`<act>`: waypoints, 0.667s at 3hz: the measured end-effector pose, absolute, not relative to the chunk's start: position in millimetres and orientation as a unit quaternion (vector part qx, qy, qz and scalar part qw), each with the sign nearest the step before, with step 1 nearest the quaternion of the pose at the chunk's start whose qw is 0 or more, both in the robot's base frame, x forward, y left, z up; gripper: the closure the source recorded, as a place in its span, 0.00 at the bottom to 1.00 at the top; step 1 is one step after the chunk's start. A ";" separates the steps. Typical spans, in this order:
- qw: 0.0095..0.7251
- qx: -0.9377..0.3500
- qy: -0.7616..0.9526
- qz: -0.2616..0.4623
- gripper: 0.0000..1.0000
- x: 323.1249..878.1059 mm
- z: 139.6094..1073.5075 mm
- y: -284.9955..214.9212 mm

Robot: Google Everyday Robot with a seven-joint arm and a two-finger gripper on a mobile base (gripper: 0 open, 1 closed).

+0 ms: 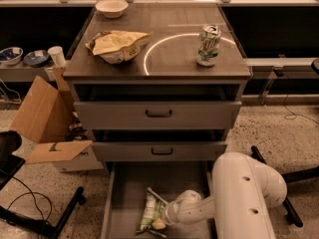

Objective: Pick green jalapeno chip bag from bottom drawer and place on counter

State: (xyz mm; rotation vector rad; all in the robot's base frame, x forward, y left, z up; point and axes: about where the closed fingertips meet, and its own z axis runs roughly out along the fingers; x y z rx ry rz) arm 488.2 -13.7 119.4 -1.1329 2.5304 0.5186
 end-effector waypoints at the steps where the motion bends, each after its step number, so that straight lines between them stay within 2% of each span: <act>1: 0.165 -0.395 0.884 0.188 0.64 488.6 122.2 -7.6; 2: 0.165 -0.395 0.884 0.188 0.87 488.6 122.2 -7.6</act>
Offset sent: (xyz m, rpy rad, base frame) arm 0.0004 0.0061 0.0028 0.0158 -0.0034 -0.0019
